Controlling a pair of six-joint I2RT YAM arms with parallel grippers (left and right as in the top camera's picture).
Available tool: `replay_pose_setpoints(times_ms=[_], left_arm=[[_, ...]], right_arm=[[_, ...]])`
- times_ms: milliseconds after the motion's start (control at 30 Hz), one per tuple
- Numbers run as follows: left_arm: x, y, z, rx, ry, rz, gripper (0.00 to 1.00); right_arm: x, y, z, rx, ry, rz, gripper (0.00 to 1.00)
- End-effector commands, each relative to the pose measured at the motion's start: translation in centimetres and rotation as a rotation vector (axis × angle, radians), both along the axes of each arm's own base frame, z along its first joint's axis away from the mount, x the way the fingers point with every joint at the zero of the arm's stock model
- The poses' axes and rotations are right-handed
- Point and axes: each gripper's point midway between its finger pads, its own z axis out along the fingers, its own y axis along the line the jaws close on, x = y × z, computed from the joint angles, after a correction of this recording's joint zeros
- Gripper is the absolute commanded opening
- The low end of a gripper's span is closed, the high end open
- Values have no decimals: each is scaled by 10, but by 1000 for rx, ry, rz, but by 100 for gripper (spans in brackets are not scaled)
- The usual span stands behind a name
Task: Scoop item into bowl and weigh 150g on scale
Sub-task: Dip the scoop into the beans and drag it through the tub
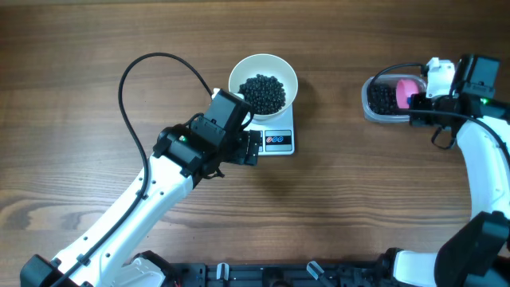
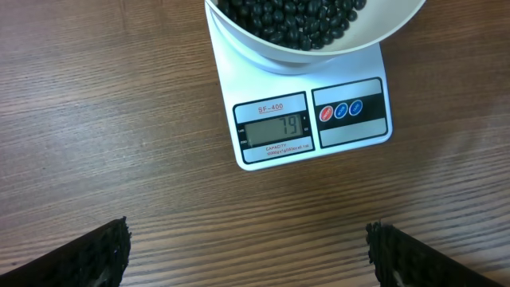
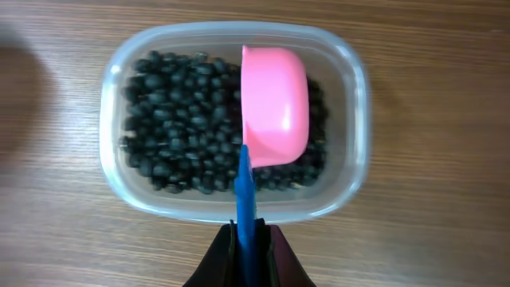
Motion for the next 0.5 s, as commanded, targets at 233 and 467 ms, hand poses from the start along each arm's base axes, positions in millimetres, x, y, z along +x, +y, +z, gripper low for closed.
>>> replay_pose_setpoints(times_ms=[233, 467], left_arm=[[0, 2, -5, 9, 10, -8, 100], [0, 2, -5, 9, 10, -8, 100]], right_arm=[[-1, 27, -1, 139, 4, 78, 4], [-2, 35, 0, 195, 7, 73, 4]])
